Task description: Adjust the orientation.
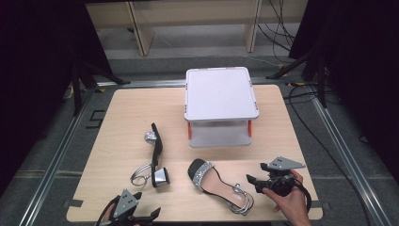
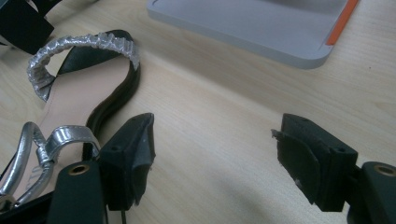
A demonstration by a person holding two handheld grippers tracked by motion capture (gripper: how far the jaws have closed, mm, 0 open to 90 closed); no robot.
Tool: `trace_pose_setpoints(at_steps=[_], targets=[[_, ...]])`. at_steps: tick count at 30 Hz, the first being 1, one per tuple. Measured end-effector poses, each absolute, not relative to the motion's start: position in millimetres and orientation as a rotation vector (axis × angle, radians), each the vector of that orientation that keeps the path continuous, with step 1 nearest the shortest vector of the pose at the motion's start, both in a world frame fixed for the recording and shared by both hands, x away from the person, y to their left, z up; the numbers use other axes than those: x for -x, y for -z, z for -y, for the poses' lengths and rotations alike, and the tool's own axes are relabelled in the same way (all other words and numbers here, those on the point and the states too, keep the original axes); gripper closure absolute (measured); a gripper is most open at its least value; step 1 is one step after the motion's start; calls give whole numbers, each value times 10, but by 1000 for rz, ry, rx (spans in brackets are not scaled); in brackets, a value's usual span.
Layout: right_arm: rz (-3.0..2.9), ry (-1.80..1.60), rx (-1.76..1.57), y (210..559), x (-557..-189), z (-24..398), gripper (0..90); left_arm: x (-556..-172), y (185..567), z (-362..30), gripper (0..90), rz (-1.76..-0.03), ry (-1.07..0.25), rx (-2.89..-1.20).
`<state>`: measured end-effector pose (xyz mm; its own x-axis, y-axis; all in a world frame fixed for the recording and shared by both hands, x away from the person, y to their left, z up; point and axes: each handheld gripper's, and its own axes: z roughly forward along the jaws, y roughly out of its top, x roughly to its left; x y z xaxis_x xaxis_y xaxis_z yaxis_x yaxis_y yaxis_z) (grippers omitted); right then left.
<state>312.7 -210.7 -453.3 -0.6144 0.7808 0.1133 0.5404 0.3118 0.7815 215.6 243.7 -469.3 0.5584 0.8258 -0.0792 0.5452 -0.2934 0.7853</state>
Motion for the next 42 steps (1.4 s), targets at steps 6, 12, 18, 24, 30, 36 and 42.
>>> trace_pose_setpoints(at_steps=[6,12,18,24,30,36,42], targets=[[-2306,-1197,-1170,4537,-3132,2101,310,-2166,4696,-2450,149,-1092,-457,-2014],[-2304,-1201,-1176,4528,-3127,2088,316,-2158,4700,-2431,149,-1099,-442,-1985],[-2334,-1241,-1112,4473,-3162,1993,310,-2169,4711,-2440,149,-1104,-454,-2014],[-2439,-1277,-1075,4363,-3141,1736,238,-2166,4705,-2433,149,-1108,-436,-1994],[-2590,-1228,-982,4341,-3027,1411,213,-2175,4712,-2447,150,-1102,-456,-2016],[-2664,-1052,-946,4458,-3051,1250,209,-2177,4708,-2449,149,-1102,-456,-2017],[-2726,-964,-901,4533,-3063,1137,222,-2167,4708,-2435,150,-1101,-441,-1988]])
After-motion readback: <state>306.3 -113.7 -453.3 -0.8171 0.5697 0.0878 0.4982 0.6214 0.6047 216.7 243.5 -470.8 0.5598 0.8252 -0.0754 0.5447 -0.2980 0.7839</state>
